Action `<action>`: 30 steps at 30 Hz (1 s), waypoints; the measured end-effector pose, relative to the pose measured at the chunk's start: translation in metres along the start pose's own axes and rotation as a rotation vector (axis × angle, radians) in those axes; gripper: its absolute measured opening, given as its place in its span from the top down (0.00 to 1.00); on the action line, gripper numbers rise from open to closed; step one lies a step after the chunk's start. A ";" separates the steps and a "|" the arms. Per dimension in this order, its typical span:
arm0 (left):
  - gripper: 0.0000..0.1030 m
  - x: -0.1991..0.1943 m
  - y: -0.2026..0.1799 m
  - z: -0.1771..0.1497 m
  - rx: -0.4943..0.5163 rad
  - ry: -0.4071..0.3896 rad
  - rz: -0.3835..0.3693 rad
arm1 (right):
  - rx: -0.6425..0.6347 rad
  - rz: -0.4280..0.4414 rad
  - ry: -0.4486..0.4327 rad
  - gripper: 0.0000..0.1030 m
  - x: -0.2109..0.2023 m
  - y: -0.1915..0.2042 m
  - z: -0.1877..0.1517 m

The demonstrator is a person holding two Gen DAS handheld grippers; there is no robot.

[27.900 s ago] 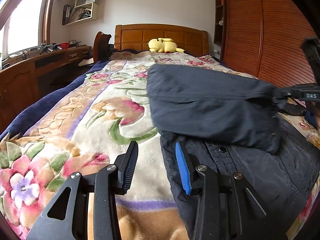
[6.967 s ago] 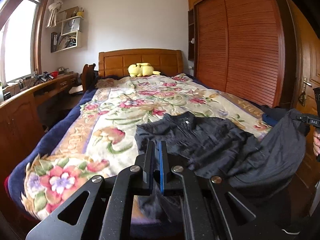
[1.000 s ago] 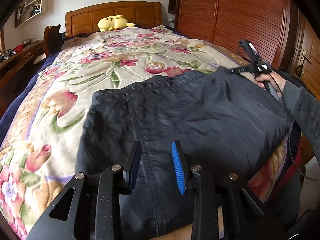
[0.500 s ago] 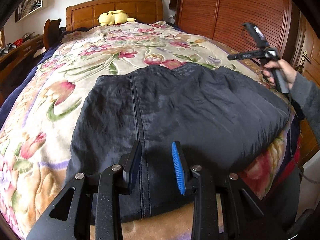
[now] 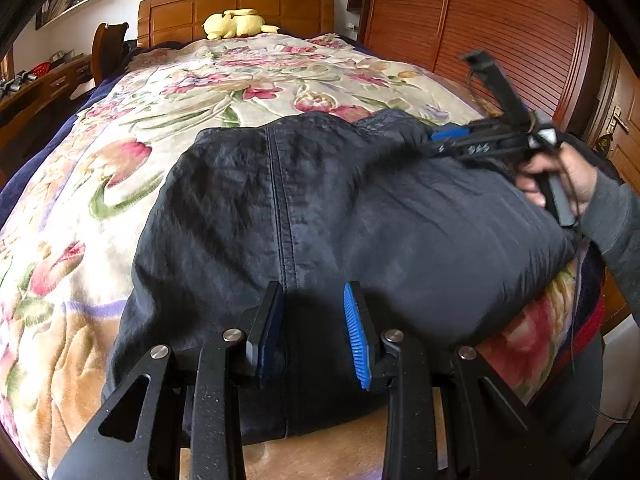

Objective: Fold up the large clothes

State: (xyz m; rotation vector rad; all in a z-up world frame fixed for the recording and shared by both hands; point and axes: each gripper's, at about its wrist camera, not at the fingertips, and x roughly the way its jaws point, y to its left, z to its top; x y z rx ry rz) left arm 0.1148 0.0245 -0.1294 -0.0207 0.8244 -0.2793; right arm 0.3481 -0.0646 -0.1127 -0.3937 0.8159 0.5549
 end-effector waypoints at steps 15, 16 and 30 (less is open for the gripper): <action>0.69 0.006 0.004 -0.005 -0.013 0.003 -0.002 | 0.031 -0.061 -0.070 0.44 -0.034 0.008 -0.020; 0.68 0.006 0.004 -0.005 -0.014 0.002 -0.003 | 0.037 -0.054 -0.088 0.44 -0.047 0.011 -0.025; 0.68 0.006 0.003 -0.008 -0.011 -0.006 -0.001 | 0.107 0.043 -0.134 0.44 -0.143 0.055 -0.111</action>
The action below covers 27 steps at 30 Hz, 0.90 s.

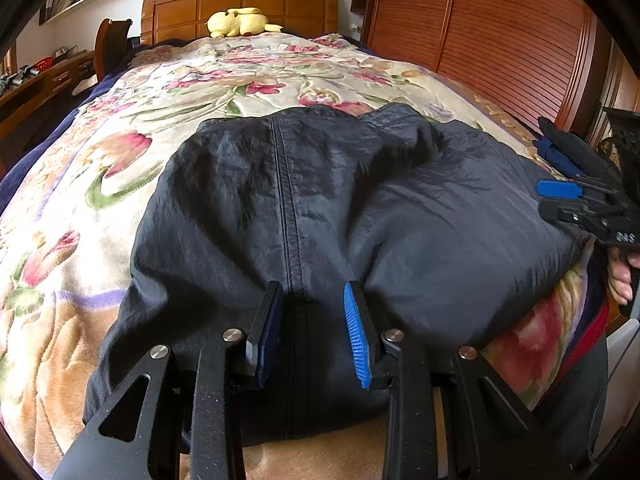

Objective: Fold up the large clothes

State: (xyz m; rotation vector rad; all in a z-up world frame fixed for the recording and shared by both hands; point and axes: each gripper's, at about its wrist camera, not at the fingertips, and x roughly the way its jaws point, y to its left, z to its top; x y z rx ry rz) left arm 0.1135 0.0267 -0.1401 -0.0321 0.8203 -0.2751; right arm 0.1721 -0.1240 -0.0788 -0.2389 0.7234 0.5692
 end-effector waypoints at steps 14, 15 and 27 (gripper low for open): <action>0.68 -0.024 0.006 -0.003 -0.006 -0.017 0.031 | -0.052 0.008 0.020 0.44 0.011 0.020 -0.019; 0.68 -0.026 0.006 -0.004 -0.006 -0.020 0.036 | -0.054 0.007 0.023 0.44 0.013 0.019 -0.021; 0.66 -0.067 0.050 -0.023 -0.115 -0.060 0.133 | -0.065 -0.031 -0.003 0.44 0.026 0.031 -0.036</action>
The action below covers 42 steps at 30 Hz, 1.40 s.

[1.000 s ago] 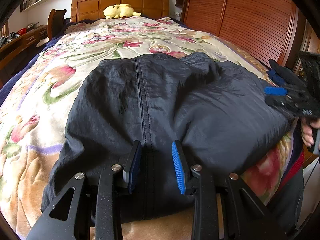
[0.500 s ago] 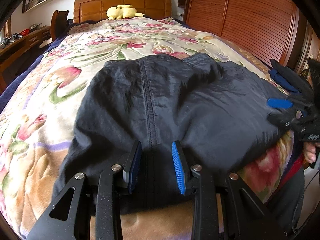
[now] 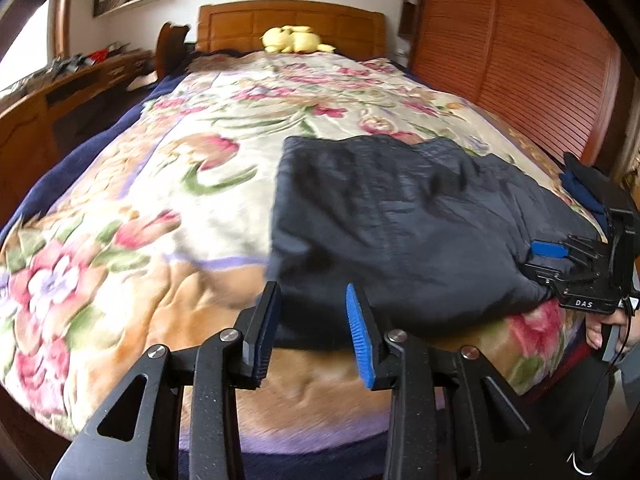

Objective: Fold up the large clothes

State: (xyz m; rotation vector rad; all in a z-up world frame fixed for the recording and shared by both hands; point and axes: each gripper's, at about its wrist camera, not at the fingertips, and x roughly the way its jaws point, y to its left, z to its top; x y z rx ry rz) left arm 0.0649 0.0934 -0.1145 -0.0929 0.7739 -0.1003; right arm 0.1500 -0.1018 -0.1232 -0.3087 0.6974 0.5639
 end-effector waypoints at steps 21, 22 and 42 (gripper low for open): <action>0.48 0.033 0.014 -0.017 -0.030 0.080 0.052 | 0.047 0.029 -0.053 0.43 0.001 -0.007 -0.013; 0.48 0.033 0.014 -0.017 -0.034 0.077 0.055 | 0.050 0.030 -0.057 0.43 0.001 -0.007 -0.014; 0.88 0.031 0.015 -0.013 -0.136 0.091 -0.064 | 0.074 0.051 -0.100 0.43 0.001 -0.014 -0.025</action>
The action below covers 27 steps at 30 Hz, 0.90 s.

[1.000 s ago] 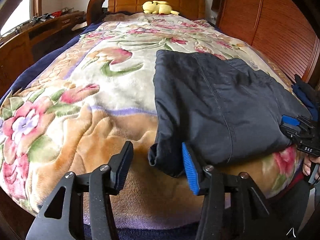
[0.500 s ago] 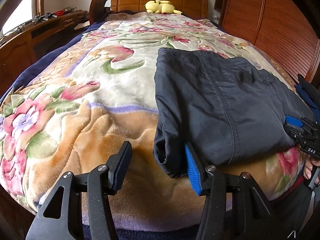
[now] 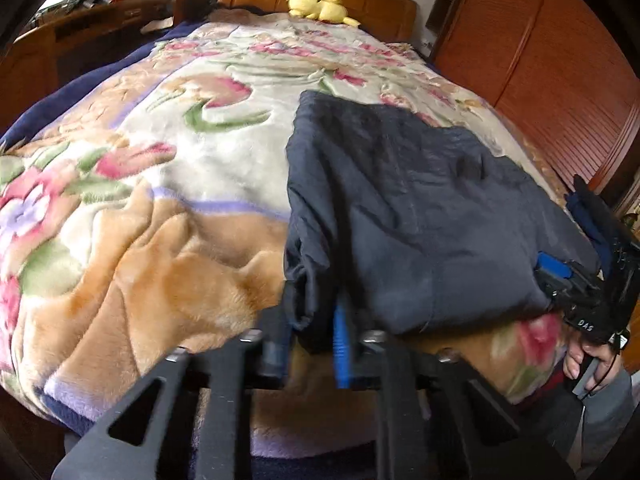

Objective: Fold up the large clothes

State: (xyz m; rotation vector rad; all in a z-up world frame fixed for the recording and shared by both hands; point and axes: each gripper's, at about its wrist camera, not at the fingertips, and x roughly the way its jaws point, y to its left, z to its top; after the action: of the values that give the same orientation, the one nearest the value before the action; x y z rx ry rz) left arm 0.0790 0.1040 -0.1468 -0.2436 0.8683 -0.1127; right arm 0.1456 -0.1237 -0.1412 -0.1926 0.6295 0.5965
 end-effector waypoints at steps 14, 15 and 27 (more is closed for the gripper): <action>0.92 -0.049 -0.169 0.111 0.306 -0.259 -0.166 | 0.049 -0.047 -0.024 0.43 -0.046 -0.032 0.007; 0.92 -0.048 -0.179 0.115 0.318 -0.258 -0.194 | 0.062 -0.064 -0.037 0.43 -0.057 -0.041 0.006; 0.92 0.025 -0.372 0.109 0.531 -0.066 -0.446 | 0.220 -0.288 -0.124 0.43 -0.172 -0.144 -0.035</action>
State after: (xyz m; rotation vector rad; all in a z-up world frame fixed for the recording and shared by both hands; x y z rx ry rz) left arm 0.1789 -0.2426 -0.0016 0.0625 0.6790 -0.7362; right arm 0.0999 -0.3328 -0.0662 -0.0382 0.5308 0.2566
